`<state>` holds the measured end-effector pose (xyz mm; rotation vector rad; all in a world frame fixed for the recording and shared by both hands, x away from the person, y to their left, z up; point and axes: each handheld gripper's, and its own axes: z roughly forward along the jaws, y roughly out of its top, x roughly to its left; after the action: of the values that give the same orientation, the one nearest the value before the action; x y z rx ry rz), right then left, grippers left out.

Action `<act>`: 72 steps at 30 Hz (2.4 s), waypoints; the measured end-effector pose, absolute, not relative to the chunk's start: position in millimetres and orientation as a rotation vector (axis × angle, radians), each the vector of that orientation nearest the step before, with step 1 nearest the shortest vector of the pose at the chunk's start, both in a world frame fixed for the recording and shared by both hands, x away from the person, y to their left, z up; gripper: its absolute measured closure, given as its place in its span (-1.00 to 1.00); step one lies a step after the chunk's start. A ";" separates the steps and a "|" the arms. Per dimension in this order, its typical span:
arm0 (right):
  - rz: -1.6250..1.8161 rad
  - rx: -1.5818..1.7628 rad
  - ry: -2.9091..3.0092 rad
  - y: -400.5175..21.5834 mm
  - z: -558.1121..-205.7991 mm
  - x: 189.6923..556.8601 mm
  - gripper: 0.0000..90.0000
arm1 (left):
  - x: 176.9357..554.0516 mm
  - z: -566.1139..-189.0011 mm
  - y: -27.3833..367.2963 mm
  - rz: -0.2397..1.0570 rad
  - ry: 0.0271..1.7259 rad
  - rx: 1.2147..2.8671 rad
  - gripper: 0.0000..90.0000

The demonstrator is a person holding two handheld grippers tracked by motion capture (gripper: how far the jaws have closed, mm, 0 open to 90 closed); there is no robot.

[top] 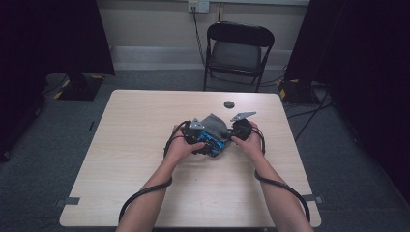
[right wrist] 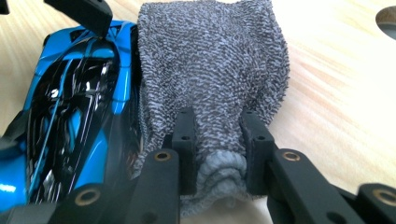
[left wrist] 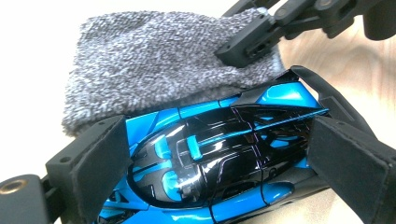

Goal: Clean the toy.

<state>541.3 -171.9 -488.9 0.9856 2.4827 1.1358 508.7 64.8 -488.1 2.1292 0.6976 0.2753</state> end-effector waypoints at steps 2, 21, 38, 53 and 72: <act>1.141 0.979 2.489 -174.4 -488.8 539.5 0.59 | 508.5 -488.5 65.3 0.275 0.697 2.126 -0.87; 1.161 0.957 2.509 -200.0 -488.0 514.7 0.60 | 508.8 -489.3 66.2 0.277 0.686 2.121 -0.87; 1.181 0.881 2.553 -227.1 -487.8 484.3 0.61 | 508.8 -489.2 66.1 0.278 0.683 2.123 -0.87; 1.155 0.883 2.575 -249.5 -485.5 467.4 0.61 | 508.9 -488.7 66.0 0.277 0.684 2.129 -0.87; 1.150 0.928 2.586 -282.4 -481.3 447.3 0.61 | 509.0 -488.6 65.9 0.278 0.684 2.131 -0.87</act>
<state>447.3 -282.4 -481.3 0.9278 2.5862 1.1500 509.0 65.9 -488.6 2.1307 0.6836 0.2784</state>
